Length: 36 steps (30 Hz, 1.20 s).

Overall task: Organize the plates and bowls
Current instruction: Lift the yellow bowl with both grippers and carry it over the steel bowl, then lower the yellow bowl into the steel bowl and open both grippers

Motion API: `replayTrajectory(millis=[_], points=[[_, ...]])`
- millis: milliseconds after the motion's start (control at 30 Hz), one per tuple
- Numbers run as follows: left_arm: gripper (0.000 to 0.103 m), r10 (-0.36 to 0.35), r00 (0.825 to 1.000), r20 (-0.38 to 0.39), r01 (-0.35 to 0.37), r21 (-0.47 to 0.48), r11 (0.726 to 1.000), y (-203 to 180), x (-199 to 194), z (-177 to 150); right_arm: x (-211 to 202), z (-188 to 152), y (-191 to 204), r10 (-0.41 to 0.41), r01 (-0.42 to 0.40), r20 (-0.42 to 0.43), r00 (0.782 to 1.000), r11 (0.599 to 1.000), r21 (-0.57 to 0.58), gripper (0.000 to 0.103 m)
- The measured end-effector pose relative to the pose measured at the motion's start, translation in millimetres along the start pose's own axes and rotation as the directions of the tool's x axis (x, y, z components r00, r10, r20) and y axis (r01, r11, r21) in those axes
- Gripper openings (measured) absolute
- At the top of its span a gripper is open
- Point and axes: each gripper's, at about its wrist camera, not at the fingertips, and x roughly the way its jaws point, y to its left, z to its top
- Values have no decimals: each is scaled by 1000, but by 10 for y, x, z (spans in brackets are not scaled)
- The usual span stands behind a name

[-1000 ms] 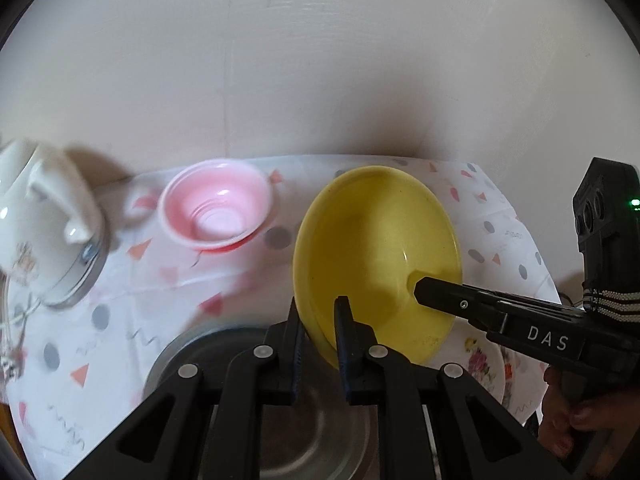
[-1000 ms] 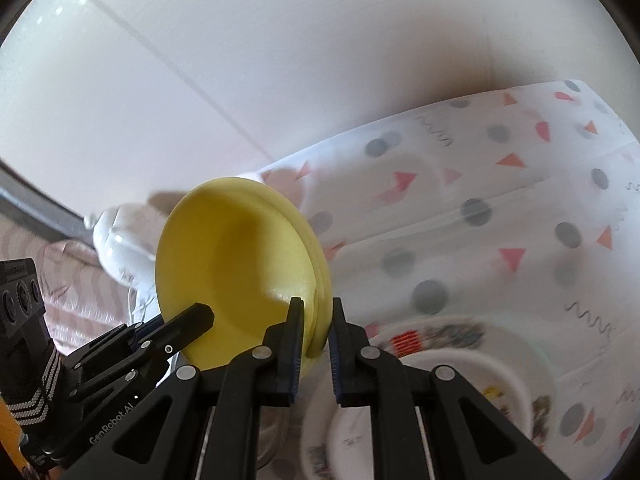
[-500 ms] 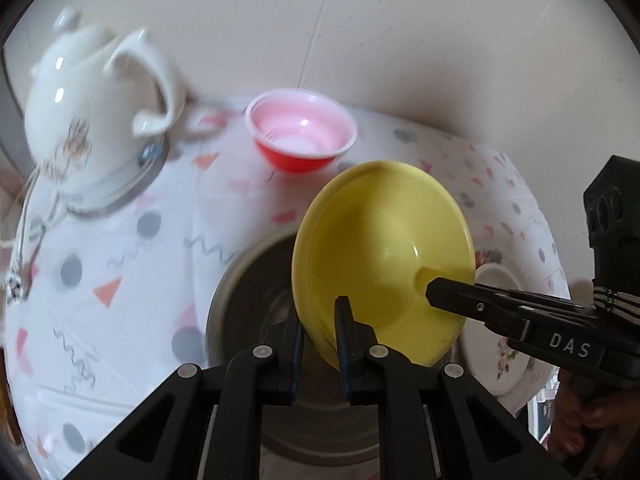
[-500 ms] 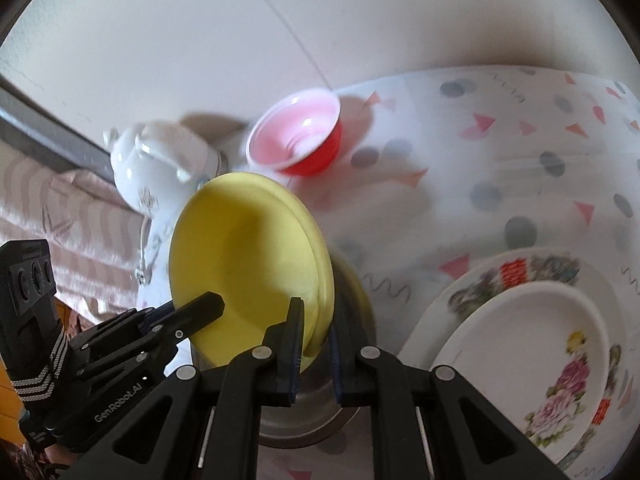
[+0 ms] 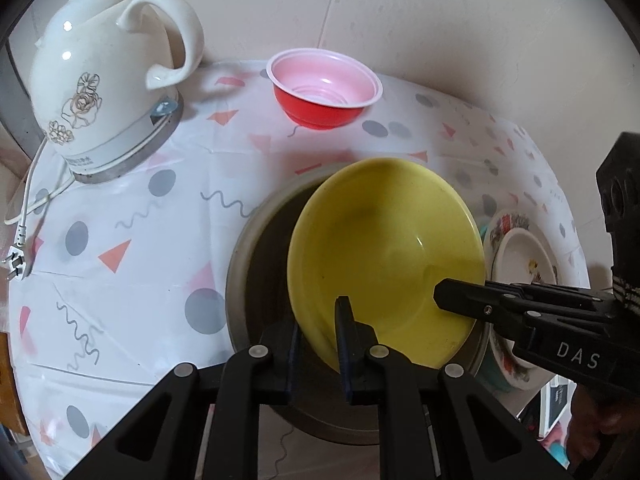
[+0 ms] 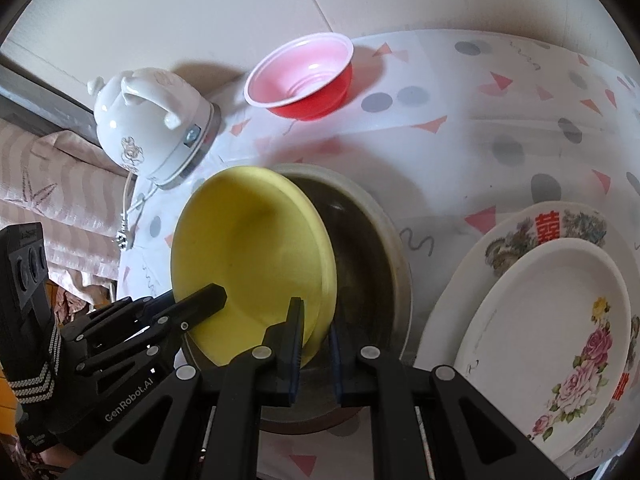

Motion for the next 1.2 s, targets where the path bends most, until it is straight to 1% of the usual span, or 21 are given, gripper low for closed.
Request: replayTrajectory(millis=[200,333,467,667,700,767,800,833,933,1000,1200], points=[[16,22,1000,-19,-22,27,999,-35,62,-30,97,-28,-6,-20,21,-32,999,999,25,14],[23,42,998,-52,-40,29,999,-36,144,-53,122,-34,18,-14,15,-43,999,999,29,15],[25,39,998,-54,-37,33,999,-54,157,-62,119,-4,60,-45,45,-31,999,999,6,15],[29,51,997,-51,-49,46,998,-74,135,-57,160,4,83,-79,79,-38,996,997,-14,15],[32,48,998,-47,-46,48,998,-74,119,-56,168,2,80,-78,78,-40,996,997,-11,15],[42,34,999,-34,-33,49,998,-83,73,-40,177,1,77,-81,81,-41,996,997,-7,15],[54,33,999,-27,-31,48,998,-89,53,-32,176,2,77,-90,89,-39,995,996,-8,15],[60,39,999,-7,-39,53,998,-98,11,-23,172,3,80,-93,93,-36,995,996,-9,15],[60,48,999,17,-49,70,996,-118,-51,-6,141,8,74,-93,93,-27,995,996,-3,17],[60,45,999,17,-46,64,997,-104,-53,1,119,13,62,-85,85,-23,996,996,2,17],[60,39,999,12,-39,52,998,-94,-40,-23,45,2,61,-103,103,-6,995,995,-5,17]])
